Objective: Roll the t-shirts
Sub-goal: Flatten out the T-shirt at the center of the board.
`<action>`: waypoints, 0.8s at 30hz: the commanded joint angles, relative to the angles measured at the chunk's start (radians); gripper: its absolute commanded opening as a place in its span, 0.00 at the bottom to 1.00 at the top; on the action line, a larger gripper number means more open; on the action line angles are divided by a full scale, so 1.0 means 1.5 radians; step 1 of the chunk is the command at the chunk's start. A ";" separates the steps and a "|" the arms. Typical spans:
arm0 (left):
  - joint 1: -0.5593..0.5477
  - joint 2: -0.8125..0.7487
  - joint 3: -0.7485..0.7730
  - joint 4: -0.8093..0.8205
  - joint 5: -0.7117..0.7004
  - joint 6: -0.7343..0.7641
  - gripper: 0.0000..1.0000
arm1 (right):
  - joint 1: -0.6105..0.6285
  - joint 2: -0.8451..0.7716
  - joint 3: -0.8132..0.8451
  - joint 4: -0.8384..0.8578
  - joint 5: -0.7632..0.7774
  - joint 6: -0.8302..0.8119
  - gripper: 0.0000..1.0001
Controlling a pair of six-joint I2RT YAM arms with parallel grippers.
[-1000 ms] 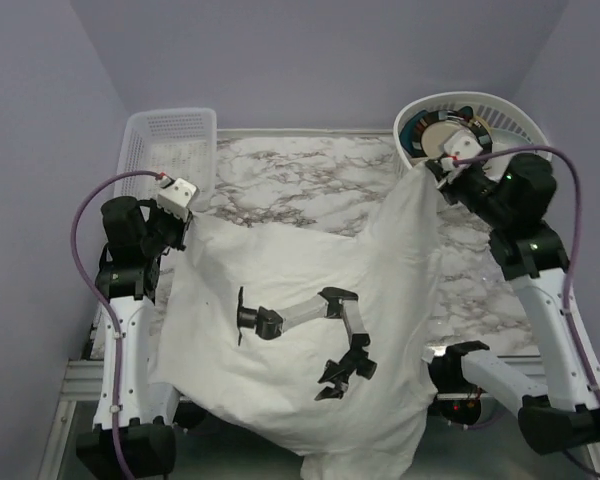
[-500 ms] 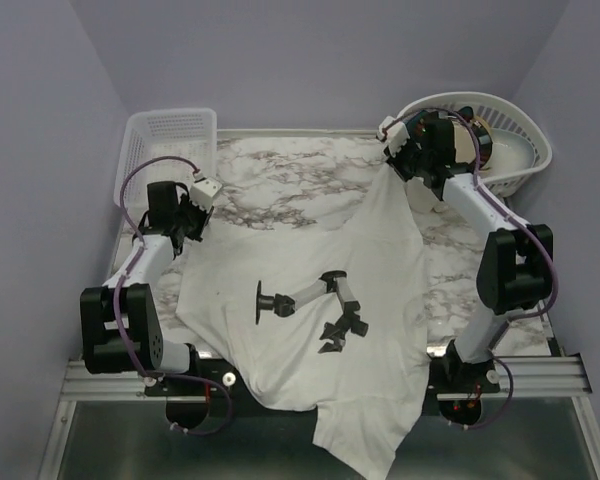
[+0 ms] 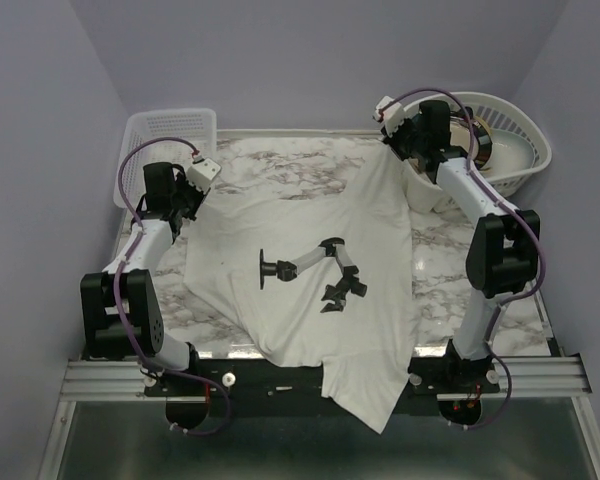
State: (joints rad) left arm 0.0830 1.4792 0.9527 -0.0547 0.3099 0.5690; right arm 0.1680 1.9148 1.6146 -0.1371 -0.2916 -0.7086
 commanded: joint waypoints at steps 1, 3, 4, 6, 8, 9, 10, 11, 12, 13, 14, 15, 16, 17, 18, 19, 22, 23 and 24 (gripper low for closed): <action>0.010 -0.027 0.000 -0.018 0.004 0.033 0.00 | -0.004 -0.029 -0.039 -0.022 0.027 -0.018 0.00; 0.017 -0.049 -0.013 -0.014 0.012 0.042 0.00 | -0.003 -0.056 -0.062 -0.031 0.031 -0.012 0.00; 0.022 -0.056 -0.016 -0.015 0.014 0.046 0.00 | -0.003 -0.065 -0.070 -0.035 0.031 -0.009 0.00; 0.029 -0.074 -0.018 -0.024 0.018 0.048 0.00 | -0.003 -0.081 -0.095 -0.051 0.030 -0.001 0.00; 0.040 -0.094 -0.018 -0.038 0.025 0.047 0.00 | -0.003 -0.110 -0.117 -0.063 0.022 0.005 0.00; 0.044 -0.100 -0.021 -0.043 0.028 0.047 0.00 | -0.001 -0.119 -0.123 -0.078 0.010 0.011 0.00; 0.047 -0.110 -0.020 -0.047 0.032 0.050 0.00 | 0.001 -0.137 -0.130 -0.083 0.006 0.015 0.00; 0.050 -0.124 -0.023 -0.058 0.034 0.053 0.00 | 0.003 -0.144 -0.139 -0.085 0.003 0.019 0.00; 0.057 -0.132 -0.025 -0.063 0.034 0.055 0.00 | 0.006 -0.151 -0.153 -0.085 -0.002 0.025 0.01; 0.059 -0.140 -0.028 -0.066 0.035 0.062 0.00 | 0.011 -0.157 -0.159 -0.083 -0.002 0.029 0.01; 0.062 -0.154 -0.032 -0.073 0.035 0.064 0.00 | 0.012 -0.161 -0.163 -0.082 -0.001 0.033 0.00; 0.064 -0.159 -0.036 -0.076 0.034 0.066 0.00 | 0.014 -0.160 -0.167 -0.076 -0.002 0.040 0.00; 0.065 -0.165 -0.038 -0.080 0.034 0.065 0.00 | 0.018 -0.159 -0.173 -0.072 0.000 0.045 0.00; 0.066 -0.175 -0.039 -0.090 0.036 0.067 0.00 | 0.020 -0.155 -0.175 -0.065 0.000 0.050 0.00; 0.066 -0.180 -0.040 -0.095 0.035 0.069 0.00 | 0.023 -0.151 -0.176 -0.056 0.001 0.057 0.00; 0.067 -0.184 -0.041 -0.102 0.034 0.070 0.00 | 0.030 -0.148 -0.174 -0.052 0.000 0.060 0.01; 0.073 -0.202 -0.038 -0.121 0.021 0.081 0.00 | 0.044 -0.121 -0.160 -0.047 -0.008 0.067 0.00; 0.077 -0.210 -0.036 -0.128 0.019 0.084 0.00 | 0.046 -0.115 -0.149 -0.045 -0.010 0.070 0.00; 0.080 -0.214 -0.032 -0.133 0.014 0.089 0.00 | 0.050 -0.099 -0.142 -0.042 -0.014 0.081 0.01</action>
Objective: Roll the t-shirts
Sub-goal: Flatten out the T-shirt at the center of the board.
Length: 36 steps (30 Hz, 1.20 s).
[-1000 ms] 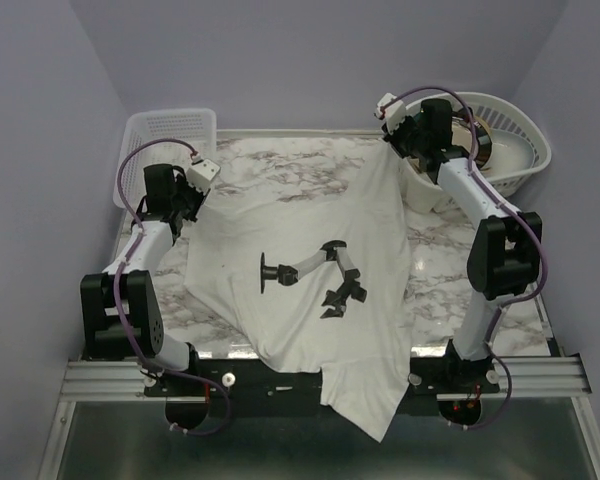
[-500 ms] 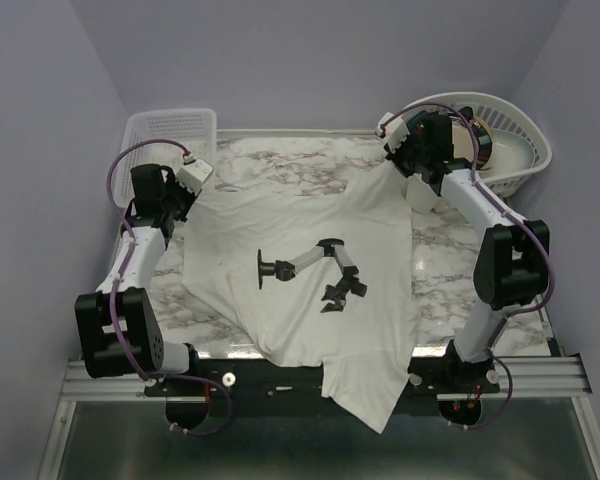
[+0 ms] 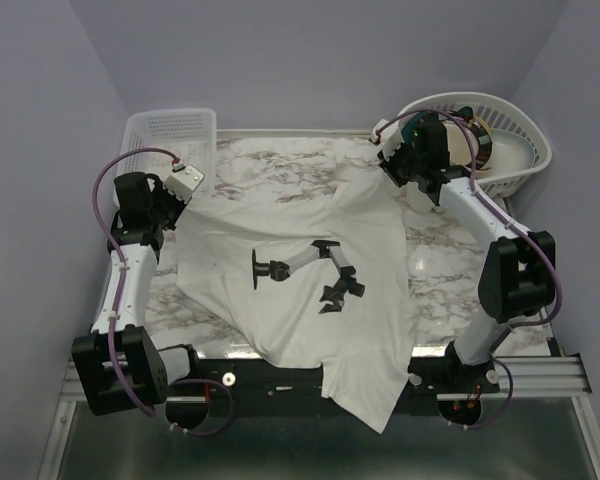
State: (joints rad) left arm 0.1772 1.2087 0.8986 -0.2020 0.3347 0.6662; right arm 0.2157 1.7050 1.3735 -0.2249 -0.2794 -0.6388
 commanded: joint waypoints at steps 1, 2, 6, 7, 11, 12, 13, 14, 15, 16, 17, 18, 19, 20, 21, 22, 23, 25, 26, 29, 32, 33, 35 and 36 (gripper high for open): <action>0.021 -0.037 0.008 -0.040 -0.005 0.027 0.00 | 0.024 0.050 0.024 0.020 -0.024 0.042 0.00; 0.028 -0.042 0.012 -0.050 -0.008 0.029 0.00 | 0.028 0.057 0.034 0.025 -0.025 0.050 0.00; 0.052 -0.044 0.054 -0.085 -0.033 0.041 0.00 | 0.052 0.096 0.050 0.052 -0.034 0.080 0.00; 0.057 -0.044 0.063 -0.094 -0.039 0.046 0.00 | 0.064 0.112 0.054 0.057 -0.034 0.083 0.01; 0.076 -0.051 0.088 -0.145 -0.045 0.073 0.00 | 0.084 0.151 0.083 0.071 -0.031 0.103 0.00; 0.076 -0.051 0.095 -0.154 -0.047 0.078 0.00 | 0.088 0.158 0.090 0.075 -0.030 0.106 0.01; 0.076 -0.052 0.098 -0.162 -0.050 0.087 0.00 | 0.092 0.164 0.099 0.078 -0.021 0.108 0.00; 0.076 -0.050 0.101 -0.175 -0.051 0.095 0.00 | 0.092 0.174 0.106 0.081 -0.016 0.111 0.00; 0.077 -0.050 0.105 -0.181 -0.047 0.099 0.00 | 0.092 0.174 0.112 0.083 -0.004 0.124 0.00; 0.076 -0.050 0.107 -0.187 -0.042 0.100 0.00 | 0.092 0.172 0.120 0.085 0.009 0.129 0.01; 0.075 -0.051 0.108 -0.200 -0.037 0.101 0.00 | 0.092 0.163 0.121 0.089 0.022 0.131 0.00; 0.075 -0.052 0.109 -0.205 -0.026 0.099 0.00 | 0.091 0.142 0.122 0.093 0.031 0.132 0.00; 0.075 -0.054 0.109 -0.210 -0.020 0.096 0.00 | 0.084 0.122 0.121 0.093 0.041 0.134 0.00; 0.076 -0.058 0.108 -0.216 -0.013 0.092 0.00 | 0.080 0.104 0.121 0.092 0.040 0.136 0.00; 0.076 -0.063 0.100 -0.213 -0.008 0.083 0.00 | 0.076 0.062 0.121 0.085 0.039 0.139 0.00; 0.076 -0.067 0.092 -0.207 -0.008 0.075 0.00 | 0.071 0.040 0.121 0.079 0.035 0.136 0.00; 0.077 -0.081 0.087 -0.196 -0.006 0.067 0.00 | 0.070 0.017 0.118 0.071 0.035 0.133 0.00; 0.076 -0.096 0.082 -0.189 0.011 0.028 0.00 | 0.069 -0.059 0.113 0.048 0.019 0.118 0.00; 0.076 -0.116 0.084 -0.177 0.016 0.010 0.00 | 0.070 -0.090 0.110 0.038 0.009 0.113 0.01; 0.075 -0.161 0.108 -0.163 0.040 -0.063 0.00 | 0.072 -0.186 0.102 -0.005 -0.007 0.110 0.00; 0.075 -0.212 0.141 -0.147 0.049 -0.113 0.00 | 0.073 -0.272 0.106 -0.039 0.014 0.117 0.00; 0.075 -0.226 0.162 -0.144 0.049 -0.125 0.00 | 0.073 -0.297 0.108 -0.049 0.022 0.116 0.01; 0.075 -0.265 0.185 -0.136 0.049 -0.157 0.00 | 0.073 -0.359 0.116 -0.060 0.040 0.115 0.00; 0.075 -0.277 0.208 -0.134 0.047 -0.167 0.00 | 0.073 -0.379 0.121 -0.076 0.043 0.113 0.00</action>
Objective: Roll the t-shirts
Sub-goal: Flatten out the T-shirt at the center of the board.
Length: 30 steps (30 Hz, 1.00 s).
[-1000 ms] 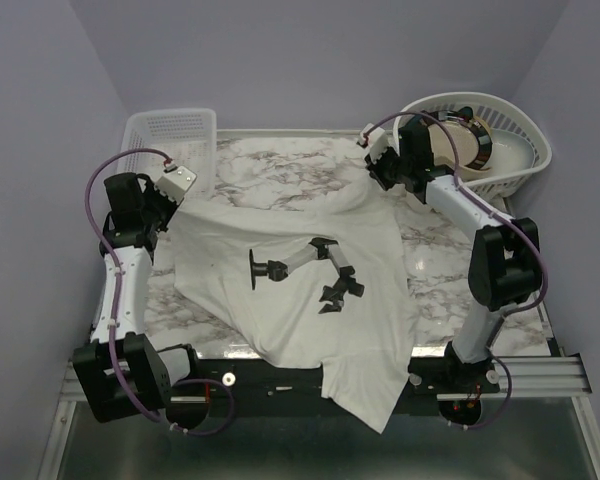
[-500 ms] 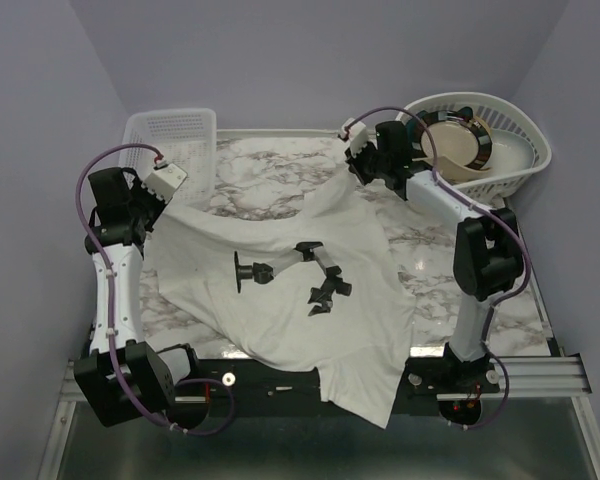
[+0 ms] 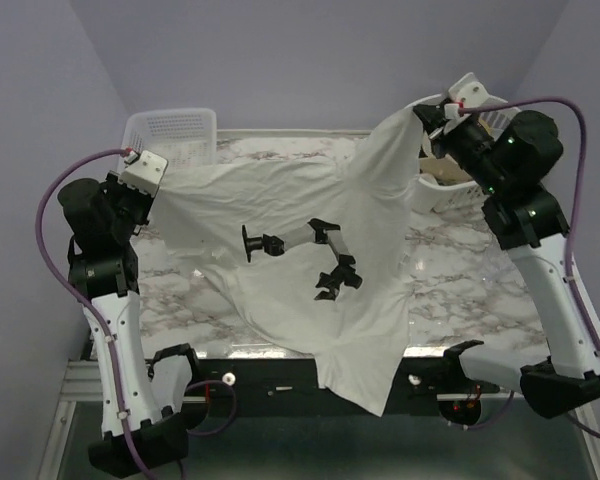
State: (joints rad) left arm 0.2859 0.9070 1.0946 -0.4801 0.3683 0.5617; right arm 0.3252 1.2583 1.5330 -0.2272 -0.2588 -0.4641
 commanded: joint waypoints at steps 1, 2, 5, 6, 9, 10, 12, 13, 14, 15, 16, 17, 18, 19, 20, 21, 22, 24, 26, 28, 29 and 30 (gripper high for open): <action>0.003 -0.089 0.086 0.054 0.017 -0.106 0.00 | 0.001 -0.098 0.021 -0.085 0.034 -0.004 0.00; 0.003 -0.120 0.093 0.063 0.011 -0.114 0.00 | 0.002 -0.120 0.036 -0.094 0.037 -0.005 0.01; 0.003 -0.180 0.117 0.072 -0.016 -0.134 0.00 | 0.002 -0.190 0.068 -0.131 0.055 -0.011 0.01; 0.003 -0.192 0.132 0.069 -0.026 -0.136 0.00 | 0.002 -0.205 0.077 -0.150 0.058 -0.021 0.00; 0.003 -0.241 0.162 0.051 -0.046 -0.141 0.00 | 0.002 -0.264 0.120 -0.188 0.074 -0.037 0.00; 0.004 -0.252 0.169 0.047 -0.059 -0.142 0.00 | 0.001 -0.282 0.135 -0.198 0.082 -0.040 0.01; 0.004 -0.283 0.187 0.047 -0.077 -0.147 0.00 | 0.002 -0.303 0.177 -0.226 0.085 -0.047 0.01; 0.003 -0.294 0.194 0.047 -0.091 -0.149 0.00 | 0.002 -0.310 0.196 -0.234 0.087 -0.049 0.01; 0.003 -0.310 0.201 0.048 -0.097 -0.154 0.00 | 0.002 -0.323 0.212 -0.243 0.086 -0.050 0.00; 0.003 -0.316 0.222 0.046 -0.105 -0.157 0.00 | 0.001 -0.326 0.231 -0.265 0.083 -0.051 0.01; 0.002 -0.321 0.234 0.046 -0.112 -0.158 0.00 | -0.002 -0.330 0.273 -0.275 0.076 -0.050 0.01; 0.004 -0.329 0.247 0.046 -0.125 -0.161 0.00 | -0.004 -0.333 0.292 -0.284 0.072 -0.048 0.01; 0.003 -0.333 0.268 0.046 -0.130 -0.159 0.00 | -0.007 -0.335 0.313 -0.296 0.068 -0.037 0.01; 0.003 -0.336 0.278 0.049 -0.136 -0.157 0.00 | -0.013 -0.336 0.345 -0.301 0.059 -0.032 0.01; 0.003 -0.339 0.290 0.053 -0.150 -0.156 0.00 | -0.018 -0.337 0.364 -0.304 0.052 -0.025 0.01; 0.003 -0.338 0.313 0.064 -0.157 -0.155 0.00 | -0.022 -0.339 0.378 -0.306 0.045 -0.009 0.01; 0.002 -0.336 0.327 0.071 -0.166 -0.153 0.00 | -0.035 -0.341 0.389 -0.305 0.030 -0.001 0.01; 0.002 -0.320 0.359 0.092 -0.187 -0.155 0.00 | -0.049 -0.349 0.416 -0.290 0.016 0.022 0.01; 0.001 -0.295 0.415 0.102 -0.195 -0.160 0.00 | -0.075 -0.355 0.426 -0.276 -0.008 0.031 0.01; 0.001 -0.275 0.468 0.112 -0.203 -0.168 0.00 | -0.103 -0.356 0.428 -0.252 -0.033 0.043 0.01; 0.001 -0.255 0.484 0.114 -0.202 -0.170 0.00 | -0.111 -0.354 0.428 -0.241 -0.039 0.047 0.01; 0.001 -0.245 0.495 0.116 -0.194 -0.171 0.00 | -0.120 -0.350 0.426 -0.221 -0.044 0.057 0.01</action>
State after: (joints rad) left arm 0.2859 0.4381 1.7081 -0.3641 0.1390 0.3305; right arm 0.2081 0.7292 2.1681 -0.6250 -0.2512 -0.4419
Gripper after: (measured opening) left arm 0.007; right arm 0.009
